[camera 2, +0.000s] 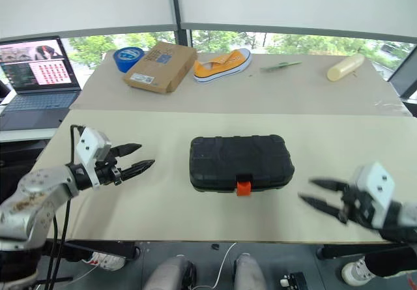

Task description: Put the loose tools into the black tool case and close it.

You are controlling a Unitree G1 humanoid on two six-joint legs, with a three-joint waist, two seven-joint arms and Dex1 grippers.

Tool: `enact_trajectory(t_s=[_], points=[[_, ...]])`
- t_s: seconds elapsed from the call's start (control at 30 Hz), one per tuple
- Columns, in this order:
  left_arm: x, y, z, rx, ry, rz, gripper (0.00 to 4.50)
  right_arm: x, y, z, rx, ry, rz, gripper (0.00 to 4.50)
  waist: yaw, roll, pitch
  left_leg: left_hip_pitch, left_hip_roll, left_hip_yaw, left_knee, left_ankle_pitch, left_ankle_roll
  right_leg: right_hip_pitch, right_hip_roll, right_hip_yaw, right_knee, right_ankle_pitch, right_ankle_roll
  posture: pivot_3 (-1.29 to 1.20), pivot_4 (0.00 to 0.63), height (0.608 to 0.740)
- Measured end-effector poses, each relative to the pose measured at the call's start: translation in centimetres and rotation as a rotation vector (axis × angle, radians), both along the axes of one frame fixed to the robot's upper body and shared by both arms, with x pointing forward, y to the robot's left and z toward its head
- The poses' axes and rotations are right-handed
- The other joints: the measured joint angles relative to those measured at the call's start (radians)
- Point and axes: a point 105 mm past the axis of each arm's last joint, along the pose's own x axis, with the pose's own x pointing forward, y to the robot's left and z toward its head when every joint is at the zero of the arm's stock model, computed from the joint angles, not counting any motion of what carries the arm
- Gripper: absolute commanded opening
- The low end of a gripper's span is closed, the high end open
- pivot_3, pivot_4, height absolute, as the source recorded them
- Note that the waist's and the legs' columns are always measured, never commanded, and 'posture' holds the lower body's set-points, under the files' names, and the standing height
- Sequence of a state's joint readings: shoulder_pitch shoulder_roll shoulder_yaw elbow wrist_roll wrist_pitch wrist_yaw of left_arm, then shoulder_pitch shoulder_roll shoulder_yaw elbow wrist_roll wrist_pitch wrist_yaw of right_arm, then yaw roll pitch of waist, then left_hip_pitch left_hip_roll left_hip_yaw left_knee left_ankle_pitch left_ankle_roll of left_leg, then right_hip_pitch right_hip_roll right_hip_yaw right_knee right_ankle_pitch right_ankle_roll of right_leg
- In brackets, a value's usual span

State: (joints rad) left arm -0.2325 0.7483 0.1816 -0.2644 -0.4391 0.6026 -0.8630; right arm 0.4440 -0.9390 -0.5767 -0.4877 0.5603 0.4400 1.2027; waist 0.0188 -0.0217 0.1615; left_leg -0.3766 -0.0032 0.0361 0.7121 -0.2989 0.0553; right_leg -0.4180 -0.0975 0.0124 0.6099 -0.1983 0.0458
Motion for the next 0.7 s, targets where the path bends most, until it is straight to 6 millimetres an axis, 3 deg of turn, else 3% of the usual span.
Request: enact_trajectory(t_s=[0.07, 0.17, 0.23, 0.27, 0.33, 0.4, 0.5, 0.7], points=[[1.4, -0.1, -0.1, 0.026, -0.005, -0.025, 3.19, -0.5, 0.3, -0.4, 0.004, 0.04, 0.04, 1.81, -0.003, -0.001, 0.0, 0.001, -0.001, 0.001, 0.0, 0.0, 0.0, 0.001, 0.0, 0.001, 0.0, 0.0, 0.0, 0.0, 0.15, 0.735], [4.5, -2.0, -0.2, 0.091, -0.037, -0.109, 3.19, 0.3, 1.5, -1.0, -0.039, 0.024, 0.117, 0.7, -0.003, -0.002, 0.0, 0.0, -0.004, 0.001, 0.001, 0.001, -0.001, -0.001, 0.001, 0.001, 0.0, 0.001, -0.001, 0.0, 0.15, 0.735], [5.7, -3.3, -0.5, 0.13, -0.059, -0.164, 2.69, 0.9, 2.1, -1.3, -0.058, 0.004, 0.15, 0.09, -0.006, -0.002, 0.0, -0.001, -0.005, 0.001, 0.0, 0.001, -0.002, -0.002, 0.001, 0.002, 0.001, 0.001, -0.001, 0.0, 0.15, 0.735], [6.3, -3.7, -0.8, 0.152, -0.071, -0.179, 2.61, 1.3, 2.2, -1.6, -0.069, -0.002, 0.153, 0.01, -0.006, -0.002, 0.0, -0.002, -0.004, 0.0, 0.0, 0.001, -0.002, -0.004, 0.001, 0.001, 0.001, 0.001, -0.001, 0.0, 0.15, 0.735], [7.5, -4.3, -1.3, 0.184, -0.082, -0.193, 1.83, 2.1, 2.3, -2.0, -0.093, -0.011, 0.157, 0.0, -0.011, -0.002, 0.0, -0.005, -0.003, 0.0, 0.0, 0.001, -0.001, -0.005, 0.003, 0.001, 0.002, 0.001, -0.001, 0.0, 0.15, 0.735], [9.4, -7.2, -1.6, 0.226, -0.118, -0.258, 1.22, 4.1, 3.5, -2.7, -0.142, -0.066, 0.189, 0.0, -0.007, -0.004, 0.001, -0.009, -0.005, 0.0, 0.003, 0.001, -0.001, -0.006, 0.002, 0.0, -0.001, 0.001, -0.001, 0.0, 0.15, 0.735], [9.8, -10.6, -2.0, 0.28, -0.165, -0.372, 0.04, 5.4, 5.2, -3.4, -0.167, -0.109, 0.231, 0.0, -0.002, -0.004, 0.001, -0.01, -0.007, -0.001, 0.003, 0.0, 0.0, -0.006, 0.0, 0.0, 0.001, 0.001, 0.0, 0.0, 0.15, 0.735], [9.3, -11.1, -3.1, 0.315, -0.137, -0.465, 0.04, 7.9, 4.8, -4.3, -0.224, -0.141, 0.149, 0.0, -0.012, -0.004, 0.002, -0.013, -0.007, -0.001, 0.003, 0.001, -0.001, -0.009, -0.001, 0.0, 0.0, 0.001, 0.001, 0.0, 0.15, 0.735]])
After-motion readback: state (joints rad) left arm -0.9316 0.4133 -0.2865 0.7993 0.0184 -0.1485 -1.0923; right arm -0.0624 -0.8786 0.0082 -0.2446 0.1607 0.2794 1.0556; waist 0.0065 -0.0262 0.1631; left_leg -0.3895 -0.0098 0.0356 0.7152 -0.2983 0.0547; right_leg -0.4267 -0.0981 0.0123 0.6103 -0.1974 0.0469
